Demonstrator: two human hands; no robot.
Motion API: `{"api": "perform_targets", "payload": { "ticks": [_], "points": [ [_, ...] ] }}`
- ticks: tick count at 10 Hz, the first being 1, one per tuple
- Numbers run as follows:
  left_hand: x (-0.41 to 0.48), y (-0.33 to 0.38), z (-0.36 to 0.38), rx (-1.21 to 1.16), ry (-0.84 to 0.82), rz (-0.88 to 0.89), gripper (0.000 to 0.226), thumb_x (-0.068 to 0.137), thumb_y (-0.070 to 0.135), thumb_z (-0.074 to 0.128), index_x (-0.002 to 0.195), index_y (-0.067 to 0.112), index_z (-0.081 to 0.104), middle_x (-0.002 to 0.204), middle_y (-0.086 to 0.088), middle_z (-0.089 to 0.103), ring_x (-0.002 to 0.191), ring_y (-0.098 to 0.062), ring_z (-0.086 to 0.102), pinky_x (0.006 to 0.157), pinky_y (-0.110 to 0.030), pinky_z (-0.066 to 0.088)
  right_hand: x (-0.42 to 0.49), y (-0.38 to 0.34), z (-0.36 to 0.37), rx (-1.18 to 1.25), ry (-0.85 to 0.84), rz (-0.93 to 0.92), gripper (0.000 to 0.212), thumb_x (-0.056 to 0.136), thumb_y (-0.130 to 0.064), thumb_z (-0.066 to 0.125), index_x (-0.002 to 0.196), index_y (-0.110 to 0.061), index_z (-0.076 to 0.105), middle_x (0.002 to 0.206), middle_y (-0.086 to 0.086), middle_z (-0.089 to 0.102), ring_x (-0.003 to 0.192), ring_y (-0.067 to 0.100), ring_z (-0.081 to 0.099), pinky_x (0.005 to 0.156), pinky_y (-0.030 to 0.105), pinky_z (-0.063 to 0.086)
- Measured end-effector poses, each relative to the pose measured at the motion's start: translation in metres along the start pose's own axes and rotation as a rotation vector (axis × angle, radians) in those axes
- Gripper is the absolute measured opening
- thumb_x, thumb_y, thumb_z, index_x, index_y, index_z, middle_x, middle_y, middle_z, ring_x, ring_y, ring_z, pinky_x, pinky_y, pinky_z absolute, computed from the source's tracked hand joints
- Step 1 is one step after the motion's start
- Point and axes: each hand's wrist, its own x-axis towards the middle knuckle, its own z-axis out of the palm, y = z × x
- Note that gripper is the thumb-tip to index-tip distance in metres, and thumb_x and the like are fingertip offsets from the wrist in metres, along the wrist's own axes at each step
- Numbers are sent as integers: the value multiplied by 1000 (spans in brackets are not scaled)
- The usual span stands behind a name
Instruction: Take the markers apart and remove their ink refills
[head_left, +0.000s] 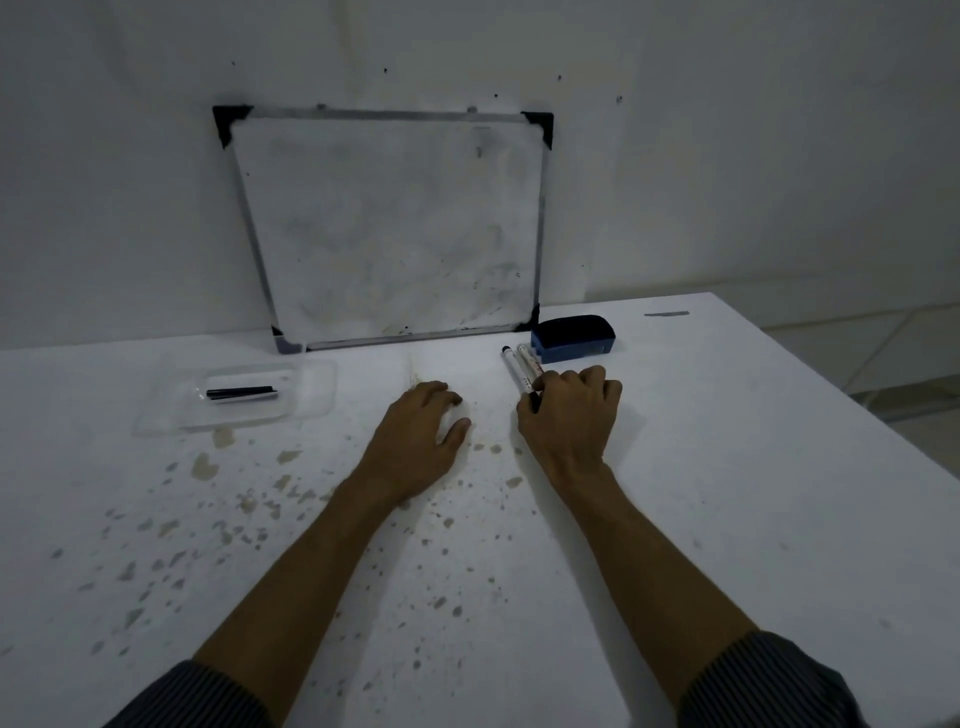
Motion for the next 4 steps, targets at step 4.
{"api": "perform_targets", "payload": {
  "ticks": [4],
  "points": [
    [9,5,-43,-257,-197,-175,43,100,35,63,140,19,56,145,-4,57,132,-21,56,101,-26,42,0,-13,-56,463,-118,-55,25,88,-37,66,104,-18,73,89,-2,72,91,23,63,79,35,47]
  ]
}}
